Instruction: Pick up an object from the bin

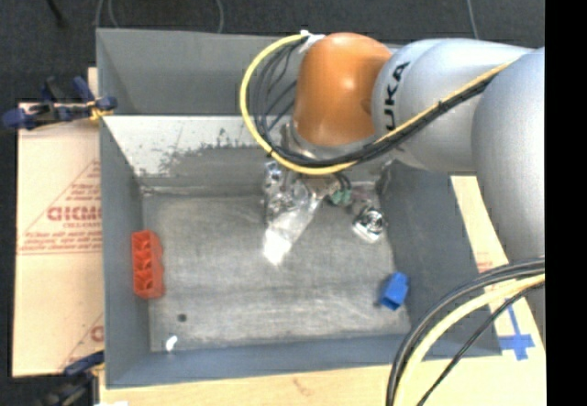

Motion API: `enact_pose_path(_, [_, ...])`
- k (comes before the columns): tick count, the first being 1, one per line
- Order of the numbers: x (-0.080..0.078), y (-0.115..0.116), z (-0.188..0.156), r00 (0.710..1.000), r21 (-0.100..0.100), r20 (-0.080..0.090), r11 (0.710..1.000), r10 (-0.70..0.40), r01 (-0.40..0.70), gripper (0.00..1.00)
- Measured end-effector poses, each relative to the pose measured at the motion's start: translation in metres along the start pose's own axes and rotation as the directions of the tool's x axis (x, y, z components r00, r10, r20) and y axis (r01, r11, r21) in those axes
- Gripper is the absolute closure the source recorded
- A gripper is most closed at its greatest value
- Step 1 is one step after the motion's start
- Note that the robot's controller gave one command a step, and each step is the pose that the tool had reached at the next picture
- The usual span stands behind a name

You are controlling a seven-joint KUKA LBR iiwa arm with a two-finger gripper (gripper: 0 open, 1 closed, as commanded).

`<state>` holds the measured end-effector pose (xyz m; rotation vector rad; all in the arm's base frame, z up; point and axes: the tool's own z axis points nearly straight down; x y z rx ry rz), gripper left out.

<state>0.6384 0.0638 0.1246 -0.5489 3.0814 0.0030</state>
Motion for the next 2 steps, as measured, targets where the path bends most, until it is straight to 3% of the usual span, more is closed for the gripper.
enact_pose_path(1, [-0.0035, -0.0020, -0.0676, 1.000, 0.003, 0.001, 1.000, 0.007, -0.007, 1.00])
enact_pose_path(2, [-0.0052, -0.0026, -0.0747, 1.000, 0.000, -0.004, 1.000, 0.012, -0.012, 1.00])
